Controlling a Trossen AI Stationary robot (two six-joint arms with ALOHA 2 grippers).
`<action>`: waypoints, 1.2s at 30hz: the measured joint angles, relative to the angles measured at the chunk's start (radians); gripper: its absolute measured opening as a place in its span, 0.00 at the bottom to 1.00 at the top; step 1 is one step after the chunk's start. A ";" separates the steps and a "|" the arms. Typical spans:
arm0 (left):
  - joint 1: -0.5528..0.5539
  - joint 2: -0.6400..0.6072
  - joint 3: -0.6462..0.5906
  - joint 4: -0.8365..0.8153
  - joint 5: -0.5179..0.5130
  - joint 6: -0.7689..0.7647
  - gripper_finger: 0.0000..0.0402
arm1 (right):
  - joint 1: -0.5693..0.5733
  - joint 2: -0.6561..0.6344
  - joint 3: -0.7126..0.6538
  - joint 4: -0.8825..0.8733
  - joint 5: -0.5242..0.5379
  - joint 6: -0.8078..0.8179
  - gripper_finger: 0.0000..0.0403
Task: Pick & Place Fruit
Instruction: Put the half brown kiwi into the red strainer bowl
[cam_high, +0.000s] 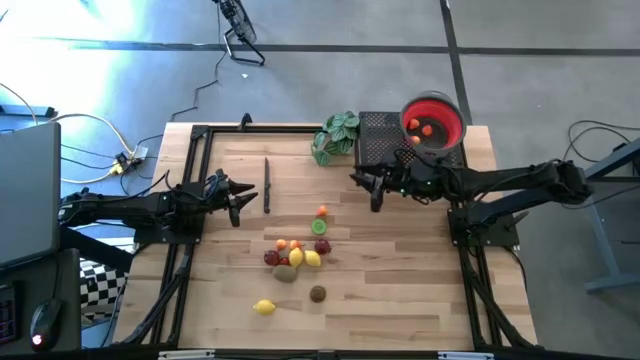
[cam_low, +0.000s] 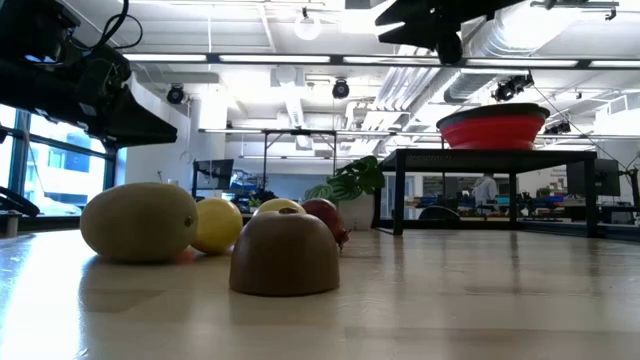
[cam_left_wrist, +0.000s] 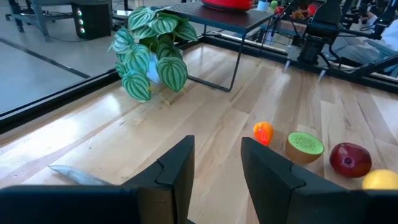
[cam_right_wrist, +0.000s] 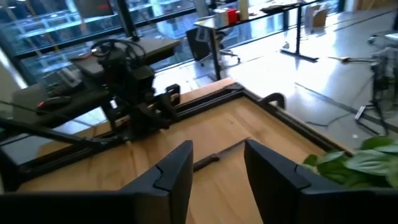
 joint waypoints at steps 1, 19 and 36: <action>0.000 0.000 0.000 0.000 0.000 0.000 0.32 | 0.000 0.005 0.000 -0.001 -0.012 0.002 0.33; 0.000 0.000 0.000 0.001 -0.001 0.000 0.32 | 0.015 0.027 0.000 0.008 -0.180 -0.003 0.22; 0.000 0.000 0.000 0.000 0.026 -0.022 0.32 | 0.020 0.087 0.000 0.014 -0.278 0.005 0.20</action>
